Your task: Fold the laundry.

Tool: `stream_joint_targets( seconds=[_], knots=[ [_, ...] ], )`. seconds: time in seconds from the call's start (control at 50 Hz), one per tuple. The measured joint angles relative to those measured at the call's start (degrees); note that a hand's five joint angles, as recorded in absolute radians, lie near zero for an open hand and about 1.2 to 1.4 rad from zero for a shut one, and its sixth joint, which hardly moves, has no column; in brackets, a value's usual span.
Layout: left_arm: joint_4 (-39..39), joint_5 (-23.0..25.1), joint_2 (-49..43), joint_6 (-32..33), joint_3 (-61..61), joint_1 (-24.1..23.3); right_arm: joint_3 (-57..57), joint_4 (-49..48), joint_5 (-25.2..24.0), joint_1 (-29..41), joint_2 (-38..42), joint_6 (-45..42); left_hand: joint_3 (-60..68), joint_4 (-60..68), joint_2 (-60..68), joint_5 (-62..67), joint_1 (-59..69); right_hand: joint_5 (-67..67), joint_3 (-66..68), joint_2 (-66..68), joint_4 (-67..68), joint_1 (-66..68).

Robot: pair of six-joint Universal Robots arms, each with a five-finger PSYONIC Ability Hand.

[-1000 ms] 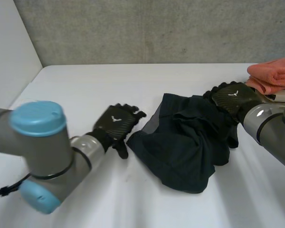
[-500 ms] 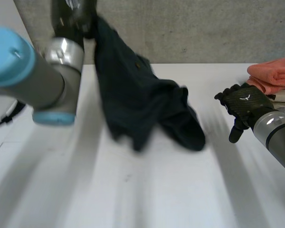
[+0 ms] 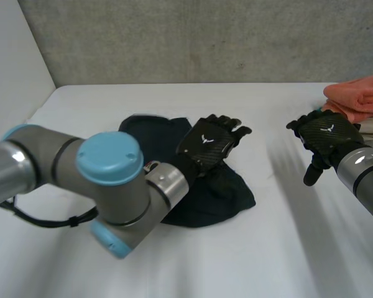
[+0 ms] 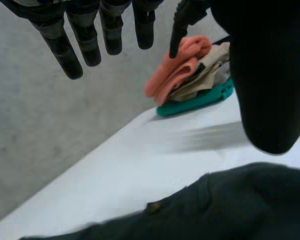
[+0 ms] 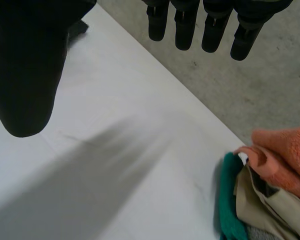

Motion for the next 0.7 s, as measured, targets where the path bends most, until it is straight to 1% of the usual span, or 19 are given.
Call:
stream_joint_targets(
  seconds=[0.06,0.14,0.16,0.18,0.26,0.34,0.4,0.48,0.54,0.58,0.62,0.64,0.66,0.68,0.7],
  knots=[
    [0.98,-2.64,5.39,1.8,-4.39,1.14,0.06,-0.5,-1.74,0.79,-0.2,-0.09,-0.07,-0.05,-0.33,0.0,0.0,0.0,0.0,0.0,0.0,0.0],
    [1.95,-8.81,14.97,4.31,-11.68,3.16,-0.02,-0.77,-5.16,3.24,-0.45,-0.8,0.79,0.88,0.72,0.65,1.17,0.0,0.0,0.0,0.0,0.0],
    [1.95,-9.22,15.54,4.45,-12.14,3.29,-0.04,-0.75,-5.56,3.58,-0.44,-0.95,2.3,2.53,2.17,1.96,3.02,0.0,0.0,0.0,0.0,0.0],
    [1.73,-11.55,18.59,5.38,-14.9,4.01,-0.17,-0.6,-6.99,4.76,-0.2,-1.85,3.36,3.8,3.31,3.11,4.43,0.0,0.0,0.0,0.0,0.0],
    [-0.64,-15.94,22.99,8.81,-21.3,6.22,-0.77,0.76,-9.9,7.73,1.94,-6.03,8.25,8.85,8.21,7.97,9.33,0.0,0.0,0.0,0.0,0.0],
    [-3.26,-17.85,23.33,12.73,-25.13,9.3,-1.85,2.5,-10.32,10.07,5.13,-9.1,8.19,8.58,8.1,7.57,9.05,0.0,0.0,0.0,0.0,0.0],
    [-4.26,-18.06,21.33,15.62,-26.42,12.72,-3.19,3.36,-9.15,12.11,8.61,-9.24,6.75,6.78,6.72,5.48,7.77,0.0,0.0,0.0,0.0,0.0],
    [-3.13,-16.57,17.32,18.02,-26.17,16.58,-4.72,2.74,-7.19,14.06,12.52,-6.4,6.3,6.4,6.35,4.99,7.33,0.0,0.0,0.0,0.0,0.0],
    [-0.27,-13.69,13.98,19.04,-25.54,18.54,-5.74,0.73,-5.85,15.21,15.32,-3.57,6.58,6.71,6.59,5.49,7.59,0.2,0.21,0.18,0.19,0.2],
    [2.15,-11.55,12.21,19.42,-25.17,19.27,-6.35,-0.98,-5.06,15.81,17.03,-2.1,10.26,10.56,10.19,9.89,11.36,1.2,1.46,1.37,1.48,0.65],
    [3.78,-10.19,11.21,19.59,-24.96,19.58,-6.72,-2.07,-4.51,16.15,18.1,-1.35,11.57,11.93,11.5,11.26,12.85,2.98,3.27,3.12,3.12,2.12],
    [6.03,-8.45,9.96,19.75,-24.67,19.91,-7.28,-3.53,-3.72,16.61,19.55,-0.52,17.22,17.74,17.4,16.77,18.95,6.38,6.78,6.47,6.54,5.79],
    [7.29,-7.5,9.32,19.82,-24.54,20.01,-7.59,-4.27,-3.25,16.89,20.37,-0.15,19.11,19.63,19.01,18.55,20.87,9.81,10.55,10.2,10.32,9.79],
    [8.44,-6.73,8.76,19.88,-24.43,20.08,-7.81,-4.83,-2.82,17.11,20.98,0.09,24.13,24.61,24.03,23.32,25.56,16.6,17.21,16.97,16.98,17.54],
    [9.56,-6.05,8.31,19.95,-24.35,20.08,-8.06,-5.49,-2.29,17.37,21.61,0.31,32.91,33.44,33.03,31.85,36.17,26.94,29.1,29.31,27.66,28.69]
  ],
)
